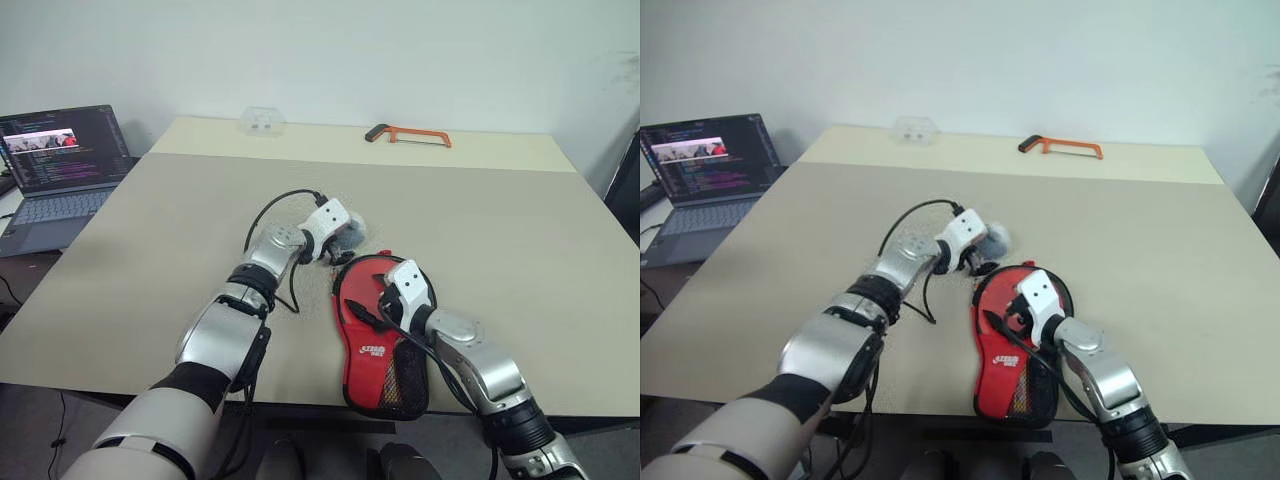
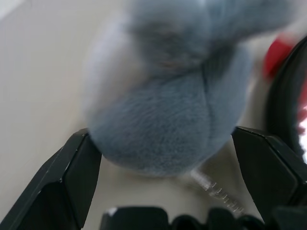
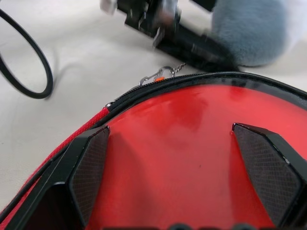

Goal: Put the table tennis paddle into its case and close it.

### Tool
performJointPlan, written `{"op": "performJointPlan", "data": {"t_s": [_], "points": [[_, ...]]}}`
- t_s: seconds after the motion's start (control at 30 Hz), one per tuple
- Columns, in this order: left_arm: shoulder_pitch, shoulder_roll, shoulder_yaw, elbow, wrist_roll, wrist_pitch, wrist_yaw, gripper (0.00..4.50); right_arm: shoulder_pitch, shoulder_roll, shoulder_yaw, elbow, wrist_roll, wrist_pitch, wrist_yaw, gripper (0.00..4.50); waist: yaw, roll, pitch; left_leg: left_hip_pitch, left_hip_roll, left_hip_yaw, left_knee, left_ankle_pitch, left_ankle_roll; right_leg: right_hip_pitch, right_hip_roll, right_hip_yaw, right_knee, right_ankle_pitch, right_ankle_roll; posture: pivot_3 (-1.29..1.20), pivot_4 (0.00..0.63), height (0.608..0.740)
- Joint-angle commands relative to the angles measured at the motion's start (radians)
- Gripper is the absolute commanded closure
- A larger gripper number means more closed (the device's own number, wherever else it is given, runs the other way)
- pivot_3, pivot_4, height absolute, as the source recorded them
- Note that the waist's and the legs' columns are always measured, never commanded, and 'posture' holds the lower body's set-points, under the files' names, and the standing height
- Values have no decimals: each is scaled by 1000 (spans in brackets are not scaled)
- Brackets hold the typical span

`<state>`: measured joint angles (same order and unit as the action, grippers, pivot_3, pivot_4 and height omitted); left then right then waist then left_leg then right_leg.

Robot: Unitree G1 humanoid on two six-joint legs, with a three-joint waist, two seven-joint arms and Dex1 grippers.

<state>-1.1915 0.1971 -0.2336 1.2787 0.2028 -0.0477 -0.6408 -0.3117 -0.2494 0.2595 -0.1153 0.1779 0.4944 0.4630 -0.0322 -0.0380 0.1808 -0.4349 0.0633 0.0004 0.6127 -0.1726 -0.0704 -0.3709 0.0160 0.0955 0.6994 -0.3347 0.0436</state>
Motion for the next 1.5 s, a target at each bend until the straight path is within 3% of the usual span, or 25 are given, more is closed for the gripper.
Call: {"op": "performJointPlan", "data": {"t_s": [0.03,0.27,0.4,0.47,1.13,1.2,1.5], "points": [[-34,-30,6,24,25,34,75,542,37,2,15,19,-9,45,4,0,0,0,-1,0,0,0,0,0,0,1,0,0,0,0,0,0,150,740],[-64,-69,15,40,46,62,149,2969,23,-8,41,42,-43,116,-6,0,1,-1,-5,1,0,0,0,0,0,1,0,0,0,0,1,0,150,740],[-102,-71,-4,54,88,76,229,4051,19,-23,85,72,-92,124,3,0,0,-2,-6,2,0,0,1,0,0,2,0,0,0,0,3,0,150,740],[-130,-75,-1,60,104,67,277,4346,19,-17,92,77,-98,123,3,0,0,-2,-6,2,0,0,1,1,0,2,0,1,0,0,5,0,150,740],[-237,-280,-150,99,352,-129,609,4374,6,20,159,47,-128,148,28,0,-6,-2,-6,2,-1,1,-1,0,0,1,0,2,-2,0,5,0,150,740],[-234,-302,-89,95,292,-154,580,4374,5,22,164,44,-133,151,31,0,-6,-2,-6,2,-1,2,-1,0,0,1,0,2,-2,0,5,0,150,740],[-159,-237,-97,98,300,-170,343,4375,-30,19,155,97,-137,128,62,0,-24,1,-7,2,-1,2,-2,0,0,1,0,2,-2,0,5,0,150,740]]}}
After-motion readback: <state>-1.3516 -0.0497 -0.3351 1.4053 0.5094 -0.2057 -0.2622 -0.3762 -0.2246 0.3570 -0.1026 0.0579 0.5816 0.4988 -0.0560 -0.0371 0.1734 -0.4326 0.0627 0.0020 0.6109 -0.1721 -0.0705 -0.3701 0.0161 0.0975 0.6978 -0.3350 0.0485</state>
